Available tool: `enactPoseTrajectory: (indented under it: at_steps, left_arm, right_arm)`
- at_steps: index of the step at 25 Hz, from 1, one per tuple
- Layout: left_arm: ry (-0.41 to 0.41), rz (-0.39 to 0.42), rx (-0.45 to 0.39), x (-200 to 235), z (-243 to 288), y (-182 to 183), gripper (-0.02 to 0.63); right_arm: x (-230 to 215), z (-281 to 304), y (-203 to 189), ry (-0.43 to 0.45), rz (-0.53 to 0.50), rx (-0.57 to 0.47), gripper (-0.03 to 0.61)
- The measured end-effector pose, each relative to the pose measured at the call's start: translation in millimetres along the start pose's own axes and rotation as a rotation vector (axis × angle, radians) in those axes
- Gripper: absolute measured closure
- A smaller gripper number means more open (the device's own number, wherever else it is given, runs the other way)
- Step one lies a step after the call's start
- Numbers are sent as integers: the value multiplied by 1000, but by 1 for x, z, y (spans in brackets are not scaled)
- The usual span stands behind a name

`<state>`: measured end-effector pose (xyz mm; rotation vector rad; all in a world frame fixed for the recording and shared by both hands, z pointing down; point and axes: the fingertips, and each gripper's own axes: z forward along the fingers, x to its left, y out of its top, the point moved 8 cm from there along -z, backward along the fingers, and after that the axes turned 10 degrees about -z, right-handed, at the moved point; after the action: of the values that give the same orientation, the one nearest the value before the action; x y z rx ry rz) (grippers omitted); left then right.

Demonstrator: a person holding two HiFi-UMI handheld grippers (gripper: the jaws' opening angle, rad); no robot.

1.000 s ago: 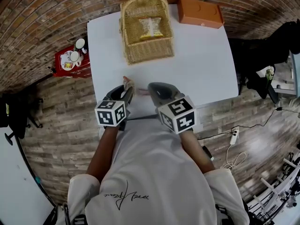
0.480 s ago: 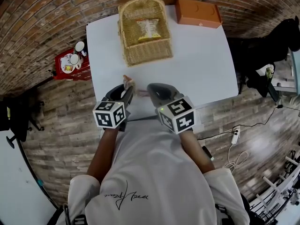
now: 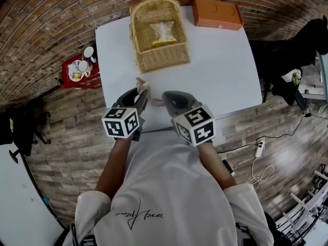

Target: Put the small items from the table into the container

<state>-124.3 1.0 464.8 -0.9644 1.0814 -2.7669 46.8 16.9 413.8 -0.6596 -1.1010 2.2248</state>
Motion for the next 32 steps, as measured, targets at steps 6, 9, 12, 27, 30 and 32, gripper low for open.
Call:
enactPoseTrajectory:
  at_steps: [6, 9, 12, 27, 30, 32]
  left_arm:
    - [-21, 16, -26, -11, 7, 11, 468]
    - [-22, 59, -43, -17, 10, 16, 468]
    - [-29, 72, -49, -22, 13, 18, 468]
    - [-84, 92, -80, -34, 31, 36, 468]
    - [-84, 94, -81, -34, 33, 36, 468]
    - [-87, 93, -78, -34, 34, 37, 468]
  right_arm:
    - [0, 0, 0, 2, -3, 0, 555]
    - [-3, -2, -1, -1, -1, 1, 555]
    - [-5, -3, -2, -8, 2, 0, 555]
    - [-13, -9, -3, -40, 6, -10, 555]
    - [-13, -10, -5, -40, 8, -8, 555]
    - [-13, -10, -5, -41, 10, -6, 555]
